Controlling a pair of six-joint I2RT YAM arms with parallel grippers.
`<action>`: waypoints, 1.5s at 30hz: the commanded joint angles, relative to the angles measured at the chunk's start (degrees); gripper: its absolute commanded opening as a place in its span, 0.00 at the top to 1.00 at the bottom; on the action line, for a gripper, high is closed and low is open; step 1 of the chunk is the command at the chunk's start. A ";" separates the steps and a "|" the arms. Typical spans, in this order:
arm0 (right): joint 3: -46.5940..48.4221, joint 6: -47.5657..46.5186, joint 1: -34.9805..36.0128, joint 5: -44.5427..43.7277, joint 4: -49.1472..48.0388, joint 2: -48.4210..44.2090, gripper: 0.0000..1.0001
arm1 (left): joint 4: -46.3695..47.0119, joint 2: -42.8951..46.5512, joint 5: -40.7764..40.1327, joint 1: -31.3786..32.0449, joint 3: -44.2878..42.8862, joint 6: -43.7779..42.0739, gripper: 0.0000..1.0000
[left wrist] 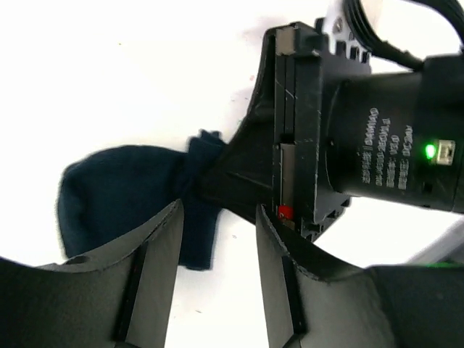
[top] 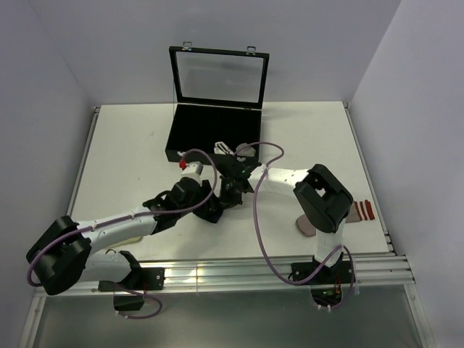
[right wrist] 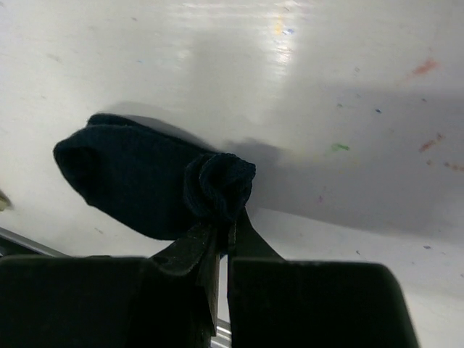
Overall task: Roll the socks
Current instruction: Roll the sock at the center of the board.
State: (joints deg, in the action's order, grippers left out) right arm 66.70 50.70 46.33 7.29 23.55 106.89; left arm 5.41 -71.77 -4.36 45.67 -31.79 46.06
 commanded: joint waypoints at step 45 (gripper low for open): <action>-4.91 -11.32 -2.47 2.03 -2.55 -6.26 1.00 | -0.75 -14.01 -16.29 0.30 -4.06 2.45 0.61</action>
State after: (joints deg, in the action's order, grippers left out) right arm 61.06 42.11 44.21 11.38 18.37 103.26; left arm 3.99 -83.96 -21.43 46.72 -33.50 51.20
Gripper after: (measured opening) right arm 0.042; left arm 0.392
